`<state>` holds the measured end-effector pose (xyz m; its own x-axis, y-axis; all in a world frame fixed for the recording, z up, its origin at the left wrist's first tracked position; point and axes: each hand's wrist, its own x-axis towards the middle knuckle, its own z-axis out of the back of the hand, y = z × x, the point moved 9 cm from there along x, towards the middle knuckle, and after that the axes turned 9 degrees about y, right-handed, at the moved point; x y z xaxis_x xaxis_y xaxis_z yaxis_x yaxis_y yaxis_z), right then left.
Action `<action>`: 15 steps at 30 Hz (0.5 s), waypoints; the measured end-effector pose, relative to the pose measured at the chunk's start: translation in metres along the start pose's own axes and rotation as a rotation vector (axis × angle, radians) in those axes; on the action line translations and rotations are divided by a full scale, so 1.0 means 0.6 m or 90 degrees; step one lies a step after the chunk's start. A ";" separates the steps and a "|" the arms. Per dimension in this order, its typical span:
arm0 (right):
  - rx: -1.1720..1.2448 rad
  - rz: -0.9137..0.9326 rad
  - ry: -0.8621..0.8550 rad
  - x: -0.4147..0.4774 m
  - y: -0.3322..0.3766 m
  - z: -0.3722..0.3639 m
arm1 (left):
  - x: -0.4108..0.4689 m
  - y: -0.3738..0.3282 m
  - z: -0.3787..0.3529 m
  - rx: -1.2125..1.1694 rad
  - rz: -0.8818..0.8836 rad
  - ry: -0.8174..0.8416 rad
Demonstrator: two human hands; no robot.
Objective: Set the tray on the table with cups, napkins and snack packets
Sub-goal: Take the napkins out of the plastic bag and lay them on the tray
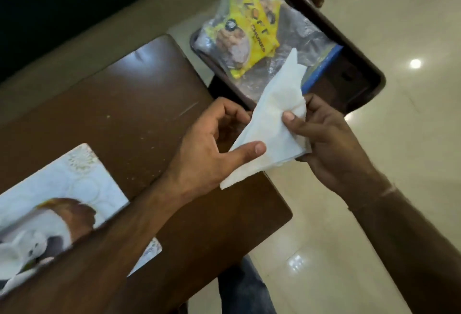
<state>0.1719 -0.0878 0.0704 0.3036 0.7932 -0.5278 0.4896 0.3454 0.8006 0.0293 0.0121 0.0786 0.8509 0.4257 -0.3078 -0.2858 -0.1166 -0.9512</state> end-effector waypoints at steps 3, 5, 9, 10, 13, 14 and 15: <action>0.015 -0.014 0.047 0.013 -0.032 -0.088 | -0.080 0.025 0.065 0.028 0.037 -0.109; -0.030 -0.031 0.060 0.020 -0.057 -0.137 | -0.127 0.047 0.101 0.028 0.068 -0.169; -0.513 0.130 0.102 0.025 -0.044 -0.252 | -0.213 0.088 0.163 0.070 0.112 -0.252; -0.679 0.234 0.148 0.021 -0.035 -0.296 | -0.234 0.095 0.176 0.088 0.122 -0.263; -0.998 0.385 0.343 0.013 -0.052 -0.421 | -0.290 0.113 0.205 0.144 0.142 -0.267; -1.065 0.386 0.411 0.014 -0.065 -0.451 | -0.303 0.118 0.211 0.159 0.146 -0.265; -1.116 0.374 0.481 0.016 -0.084 -0.481 | -0.321 0.123 0.220 0.175 0.149 -0.269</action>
<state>-0.0858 0.0469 0.1067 -0.4734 0.8218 -0.3170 -0.8519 -0.3357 0.4019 -0.2136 0.0398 0.0703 0.5161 0.7464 -0.4202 -0.5982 -0.0371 -0.8005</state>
